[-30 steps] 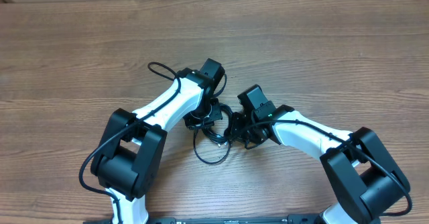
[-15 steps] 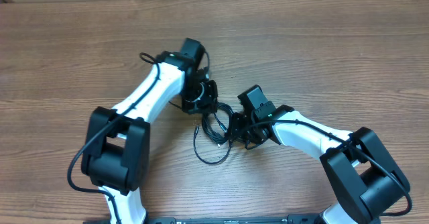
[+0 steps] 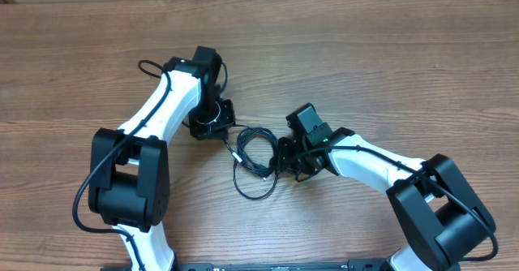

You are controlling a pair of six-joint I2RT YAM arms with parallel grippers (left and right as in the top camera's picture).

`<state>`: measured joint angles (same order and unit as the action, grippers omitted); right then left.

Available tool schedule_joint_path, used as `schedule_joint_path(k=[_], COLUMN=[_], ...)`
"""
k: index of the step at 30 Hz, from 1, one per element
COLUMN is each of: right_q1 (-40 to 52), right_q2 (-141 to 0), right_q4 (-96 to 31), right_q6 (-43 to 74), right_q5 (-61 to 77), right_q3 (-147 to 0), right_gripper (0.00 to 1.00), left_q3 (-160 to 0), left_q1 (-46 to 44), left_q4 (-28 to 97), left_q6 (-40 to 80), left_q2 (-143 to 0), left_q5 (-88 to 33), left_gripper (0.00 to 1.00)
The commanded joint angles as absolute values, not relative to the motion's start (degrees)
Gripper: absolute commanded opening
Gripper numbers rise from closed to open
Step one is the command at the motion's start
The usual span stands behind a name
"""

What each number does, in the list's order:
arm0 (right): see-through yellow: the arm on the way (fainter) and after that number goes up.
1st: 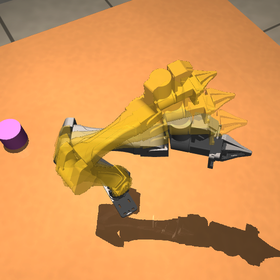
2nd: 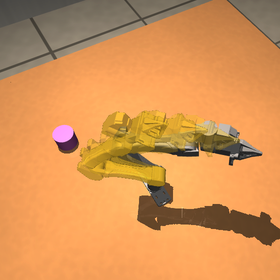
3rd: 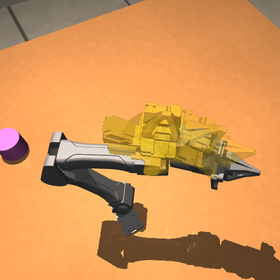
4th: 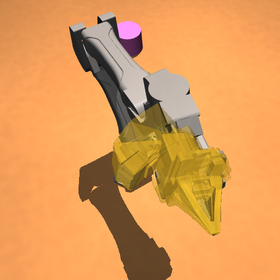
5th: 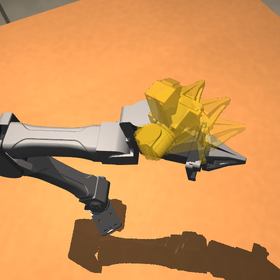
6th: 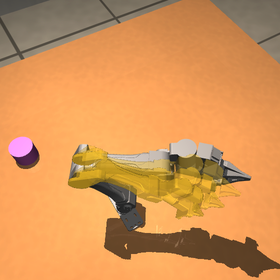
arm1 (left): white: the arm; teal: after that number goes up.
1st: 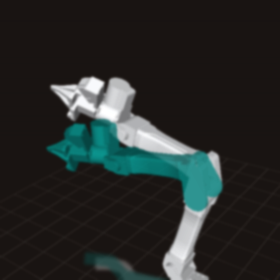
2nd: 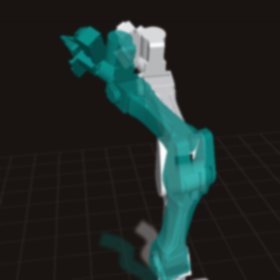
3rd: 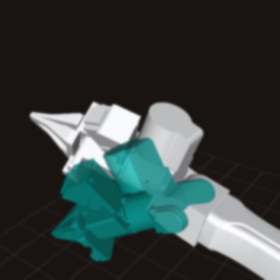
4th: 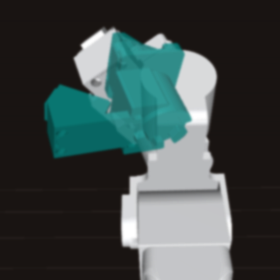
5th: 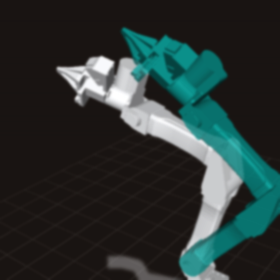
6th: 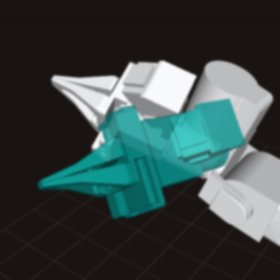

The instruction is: Untangle cables

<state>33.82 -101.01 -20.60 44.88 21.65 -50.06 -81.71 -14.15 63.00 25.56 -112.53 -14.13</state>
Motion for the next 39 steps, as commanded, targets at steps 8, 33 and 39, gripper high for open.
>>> schedule_joint_path(k=[8, 33, 39], right_q1=[33.8, 33.8, 33.8], right_q2=[-101.4, -101.4, -101.4], right_q4=[-20.6, -20.6, -20.6], right_q6=[44.8, 44.8, 44.8], right_q5=[21.0, 21.0, 21.0], right_q3=[-49.7, -49.7, -49.7], right_gripper=[0.04, 0.05, 0.05], left_q3=[-77.7, -78.5, -77.4], left_q1=[-18.5, -30.5, -30.5], left_q4=[62.0, 60.2, 59.7], left_q6=[30.2, 37.6, 38.0], left_q2=[-112.7, -112.8, -112.8], left_q5=[-5.5, -7.1, -7.0], left_gripper=[0.31, 0.26, 0.26])
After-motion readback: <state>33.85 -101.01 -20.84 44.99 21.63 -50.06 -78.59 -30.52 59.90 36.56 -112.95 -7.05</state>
